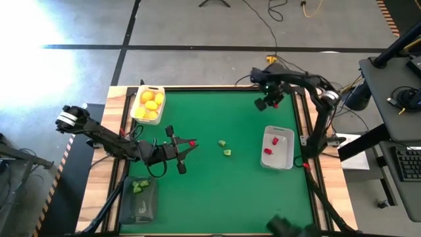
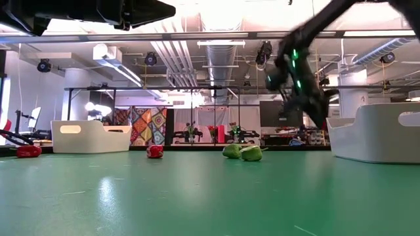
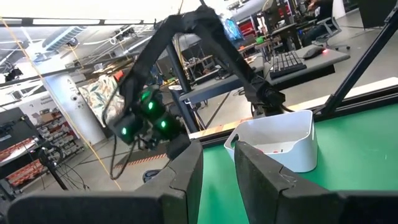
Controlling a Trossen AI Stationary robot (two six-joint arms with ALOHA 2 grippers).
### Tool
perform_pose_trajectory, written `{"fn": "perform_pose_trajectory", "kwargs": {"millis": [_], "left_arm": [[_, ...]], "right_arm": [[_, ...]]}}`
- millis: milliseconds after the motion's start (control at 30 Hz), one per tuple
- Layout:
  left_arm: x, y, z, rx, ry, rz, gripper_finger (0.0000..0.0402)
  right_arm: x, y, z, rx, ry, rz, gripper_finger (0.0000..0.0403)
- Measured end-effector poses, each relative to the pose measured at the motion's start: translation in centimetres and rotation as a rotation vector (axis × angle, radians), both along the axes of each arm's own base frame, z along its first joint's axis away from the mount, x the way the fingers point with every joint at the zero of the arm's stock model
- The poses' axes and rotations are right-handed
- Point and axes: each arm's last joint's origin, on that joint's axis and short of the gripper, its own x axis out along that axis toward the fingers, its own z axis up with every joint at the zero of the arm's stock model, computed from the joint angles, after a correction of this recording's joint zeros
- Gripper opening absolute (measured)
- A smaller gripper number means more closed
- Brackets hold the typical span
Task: Sort produce into baskets
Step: Put the red chili pepper into the gray bin
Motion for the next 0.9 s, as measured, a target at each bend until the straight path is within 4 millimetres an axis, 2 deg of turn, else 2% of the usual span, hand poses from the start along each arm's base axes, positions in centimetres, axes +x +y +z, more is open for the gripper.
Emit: {"fn": "perform_pose_trajectory", "kwargs": {"millis": [133, 267, 367, 433, 500, 600, 767, 900], "left_arm": [[0.0, 0.0, 0.0, 0.0, -0.001, 0.0, 0.0077], [0.0, 0.0, 0.0, -0.007, -0.003, -0.001, 0.0077], [0.0, 0.0, 0.0, -0.014, -0.005, -0.002, 0.0077], [0.0, 0.0, 0.0, -0.015, -0.005, -0.002, 0.0077], [0.0, 0.0, 0.0, -0.016, -0.006, -0.002, 0.0077], [0.0, 0.0, 0.0, -0.017, -0.006, -0.002, 0.0077], [0.0, 0.0, -0.1, -0.019, -0.001, -0.003, 0.0077], [0.0, 0.0, -0.2, -0.026, 0.009, -0.004, 0.0077]], "right_arm": [[3.3, 6.3, 4.0, -0.103, -0.085, 0.111, 0.0076], [5.3, 14.1, 7.0, -0.188, -0.204, 0.18, 0.0073], [5.4, 19.1, 7.6, -0.242, -0.238, 0.187, 0.0072], [5.0, 21.4, 7.1, -0.253, -0.233, 0.169, 0.0071], [4.4, 23.0, 6.2, -0.257, -0.198, 0.146, 0.0071], [3.5, 24.3, 4.3, -0.261, -0.128, 0.12, 0.0071], [2.0, 24.7, 1.1, -0.2, -0.026, 0.07, 0.007], [1.4, 25.1, -0.5, -0.15, -0.022, 0.069, 0.007]]}}
